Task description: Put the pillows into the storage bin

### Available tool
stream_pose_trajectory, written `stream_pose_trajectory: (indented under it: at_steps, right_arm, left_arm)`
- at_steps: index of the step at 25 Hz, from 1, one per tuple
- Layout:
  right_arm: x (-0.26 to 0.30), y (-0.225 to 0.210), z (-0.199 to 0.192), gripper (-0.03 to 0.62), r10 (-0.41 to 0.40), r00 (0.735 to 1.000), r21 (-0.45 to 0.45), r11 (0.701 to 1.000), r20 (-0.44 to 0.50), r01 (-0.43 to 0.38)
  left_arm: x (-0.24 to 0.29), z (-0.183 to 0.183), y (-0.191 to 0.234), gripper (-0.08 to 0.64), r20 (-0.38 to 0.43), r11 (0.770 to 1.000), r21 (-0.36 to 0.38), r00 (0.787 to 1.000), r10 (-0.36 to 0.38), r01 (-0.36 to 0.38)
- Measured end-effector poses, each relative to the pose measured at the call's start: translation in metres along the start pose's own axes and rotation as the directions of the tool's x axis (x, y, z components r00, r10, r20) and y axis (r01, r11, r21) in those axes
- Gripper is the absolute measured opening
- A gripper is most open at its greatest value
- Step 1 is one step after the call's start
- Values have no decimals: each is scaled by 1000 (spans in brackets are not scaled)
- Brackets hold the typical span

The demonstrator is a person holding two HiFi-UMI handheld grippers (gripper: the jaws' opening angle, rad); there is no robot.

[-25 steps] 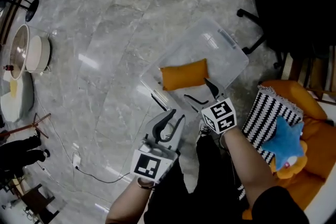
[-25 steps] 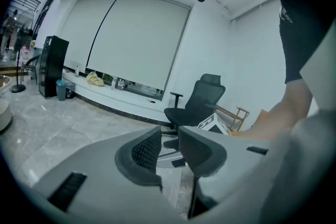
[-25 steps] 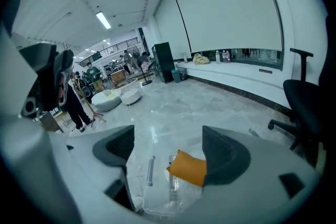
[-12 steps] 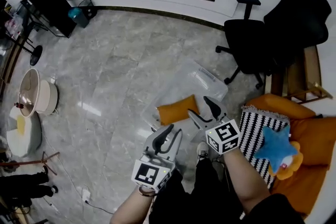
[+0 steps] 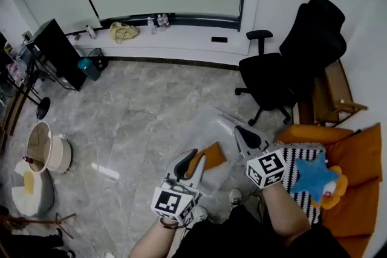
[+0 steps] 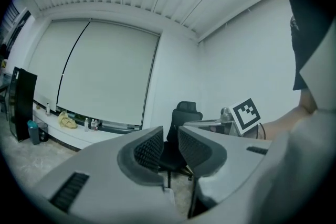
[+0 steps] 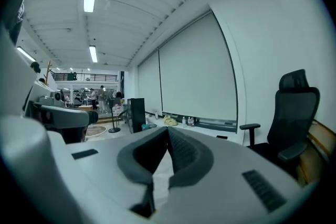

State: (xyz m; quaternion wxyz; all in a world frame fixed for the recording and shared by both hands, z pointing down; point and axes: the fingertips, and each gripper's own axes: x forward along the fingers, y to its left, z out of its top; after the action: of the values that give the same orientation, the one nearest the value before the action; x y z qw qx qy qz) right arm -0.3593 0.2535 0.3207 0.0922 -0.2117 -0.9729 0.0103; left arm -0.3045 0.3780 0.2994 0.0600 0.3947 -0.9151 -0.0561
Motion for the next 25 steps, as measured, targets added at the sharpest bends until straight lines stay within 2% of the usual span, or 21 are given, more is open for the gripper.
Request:
stream_pose_trajectory:
  at_steps: [3,6,9,20,25]
  right_arm:
    - [-18,-8,25,3,-42,998,-9,999,41,43]
    - [-34,-13,44,3,-71,995,-27,997,72,74]
    - [-46,-16,57,3,-90,991,-36,995,95,94]
    - [-61,-14,53,3,-110,990,-25,993,89,113]
    - [-66,-10,54,3,-114,989,-22,993,90,116]
  left_arm:
    - [5,22,-5,86,20,999,39,999,-29,28]
    - [7,37,-13,76,0,997,66,999,-45,45]
    - [10,48,-19,6,-13,994,93,999,-51,52]
    - [11,52,-36,6,33,987,112,993,-116,111]
    - [5,56,-37,6,-7,987,122,995,-100,100]
